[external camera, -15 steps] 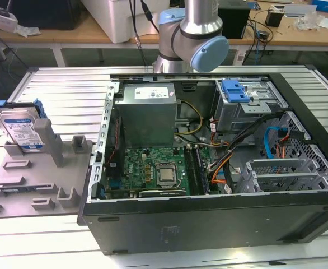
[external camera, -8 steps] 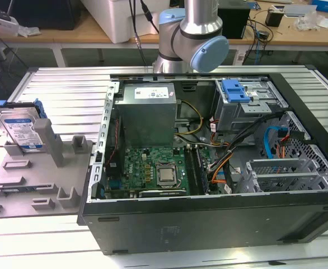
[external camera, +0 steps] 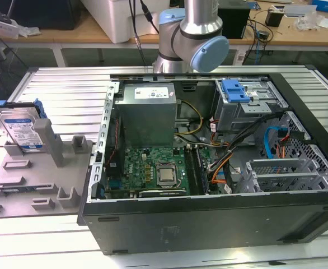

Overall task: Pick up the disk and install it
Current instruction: 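Pick up the disk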

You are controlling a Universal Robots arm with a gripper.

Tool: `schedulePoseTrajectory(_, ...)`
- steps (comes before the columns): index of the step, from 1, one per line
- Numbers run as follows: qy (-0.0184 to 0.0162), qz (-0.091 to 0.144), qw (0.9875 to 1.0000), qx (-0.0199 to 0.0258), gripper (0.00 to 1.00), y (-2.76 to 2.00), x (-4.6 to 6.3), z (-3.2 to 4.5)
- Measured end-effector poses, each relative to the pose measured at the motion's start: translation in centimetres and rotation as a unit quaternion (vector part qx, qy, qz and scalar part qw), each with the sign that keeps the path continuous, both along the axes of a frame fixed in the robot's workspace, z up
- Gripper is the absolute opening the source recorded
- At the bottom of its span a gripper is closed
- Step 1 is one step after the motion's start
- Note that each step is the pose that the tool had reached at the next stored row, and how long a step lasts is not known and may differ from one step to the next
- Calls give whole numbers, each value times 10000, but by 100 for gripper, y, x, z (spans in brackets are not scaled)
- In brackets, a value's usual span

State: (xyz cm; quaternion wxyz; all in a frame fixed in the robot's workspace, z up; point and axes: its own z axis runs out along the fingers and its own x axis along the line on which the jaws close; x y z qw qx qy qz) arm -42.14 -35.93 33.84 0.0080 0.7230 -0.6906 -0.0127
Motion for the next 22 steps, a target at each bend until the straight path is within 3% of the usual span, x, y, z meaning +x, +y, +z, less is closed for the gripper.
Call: schedulePoseTrajectory(22, 0, 0, 10000, 0, 43, -16, 14, -129)
